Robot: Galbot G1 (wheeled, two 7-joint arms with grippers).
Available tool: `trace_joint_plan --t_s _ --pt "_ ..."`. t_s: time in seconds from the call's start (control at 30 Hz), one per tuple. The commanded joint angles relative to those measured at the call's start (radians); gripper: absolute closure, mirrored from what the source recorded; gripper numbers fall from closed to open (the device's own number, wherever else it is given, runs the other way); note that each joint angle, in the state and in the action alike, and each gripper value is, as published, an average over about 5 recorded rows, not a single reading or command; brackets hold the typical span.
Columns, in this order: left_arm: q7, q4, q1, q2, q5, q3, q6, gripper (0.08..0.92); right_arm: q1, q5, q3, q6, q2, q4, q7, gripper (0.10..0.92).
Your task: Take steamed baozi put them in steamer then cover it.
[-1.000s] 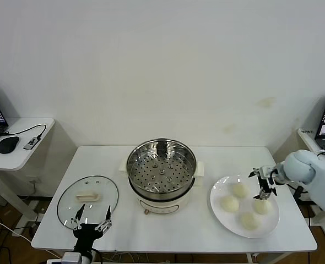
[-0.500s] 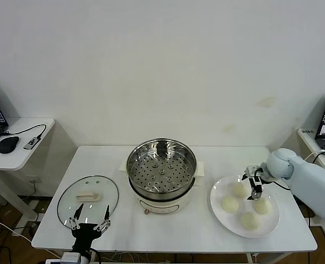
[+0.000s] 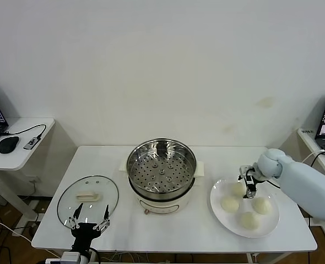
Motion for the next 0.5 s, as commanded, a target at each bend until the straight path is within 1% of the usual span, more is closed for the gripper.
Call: trace_joint_plan --t_s 0.03,0.13,0.23,0.5 --pt "0.000 -0.002 0.000 0.001 0.001 0.000 0.000 0.177 0.005 -0.009 -0.004 -0.001 0.020 -0.024 0.001 0.349" --pt "-0.001 -0.004 0.002 0.001 0.003 0.000 0.000 0.177 0.007 -0.003 -0.004 -0.003 0.014 -0.014 -0.001 0.390" --pt "-0.001 -0.006 0.003 0.002 0.005 0.001 0.000 0.177 0.021 0.012 -0.015 -0.005 -0.004 0.010 -0.004 0.415" --pt "0.001 -0.010 0.001 0.004 0.004 0.005 0.002 0.177 0.175 0.113 -0.105 -0.005 -0.093 0.102 -0.029 0.431"
